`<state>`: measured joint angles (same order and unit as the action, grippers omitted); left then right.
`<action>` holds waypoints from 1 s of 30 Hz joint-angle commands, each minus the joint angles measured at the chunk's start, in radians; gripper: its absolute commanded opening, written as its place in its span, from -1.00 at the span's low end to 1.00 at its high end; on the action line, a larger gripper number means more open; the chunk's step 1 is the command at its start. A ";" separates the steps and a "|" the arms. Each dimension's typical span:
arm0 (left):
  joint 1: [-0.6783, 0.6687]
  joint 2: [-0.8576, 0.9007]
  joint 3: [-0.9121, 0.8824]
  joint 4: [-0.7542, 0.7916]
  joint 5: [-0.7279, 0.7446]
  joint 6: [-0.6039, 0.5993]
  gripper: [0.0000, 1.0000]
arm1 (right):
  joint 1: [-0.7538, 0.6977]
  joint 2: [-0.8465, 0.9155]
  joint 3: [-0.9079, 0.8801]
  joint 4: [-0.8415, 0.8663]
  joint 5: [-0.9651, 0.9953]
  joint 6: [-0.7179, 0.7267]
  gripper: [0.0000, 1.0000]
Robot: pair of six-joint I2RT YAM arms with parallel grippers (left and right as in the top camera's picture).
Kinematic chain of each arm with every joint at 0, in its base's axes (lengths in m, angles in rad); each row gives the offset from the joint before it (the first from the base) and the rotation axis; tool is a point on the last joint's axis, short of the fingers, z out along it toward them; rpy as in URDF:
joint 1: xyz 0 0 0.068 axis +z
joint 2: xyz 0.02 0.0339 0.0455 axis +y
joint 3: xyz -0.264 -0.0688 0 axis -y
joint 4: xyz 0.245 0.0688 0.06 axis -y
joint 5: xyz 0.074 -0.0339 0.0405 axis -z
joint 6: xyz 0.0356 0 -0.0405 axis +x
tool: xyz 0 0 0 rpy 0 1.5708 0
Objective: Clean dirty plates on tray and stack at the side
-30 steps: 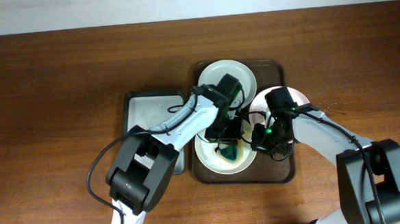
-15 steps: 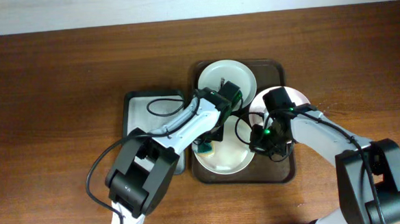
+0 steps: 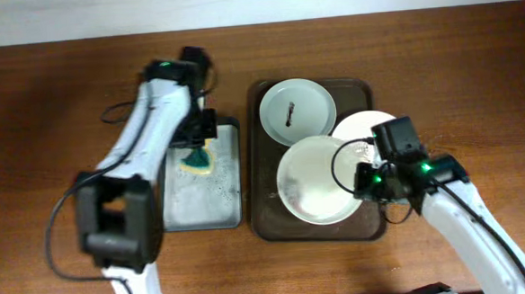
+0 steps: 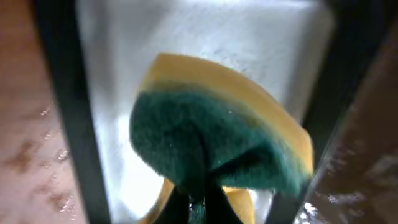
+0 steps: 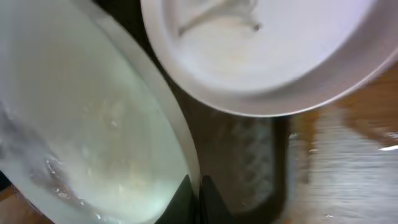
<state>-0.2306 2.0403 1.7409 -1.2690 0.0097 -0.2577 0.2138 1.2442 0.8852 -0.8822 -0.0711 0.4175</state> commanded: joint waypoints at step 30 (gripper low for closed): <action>0.080 -0.313 -0.394 0.230 0.066 0.042 0.21 | 0.814 -0.014 0.181 -0.124 1.280 -0.103 -0.92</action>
<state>-0.1509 1.8187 1.2671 -1.0111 0.0715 -0.2100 1.0222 1.2297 1.0473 -1.0103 1.2060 0.3096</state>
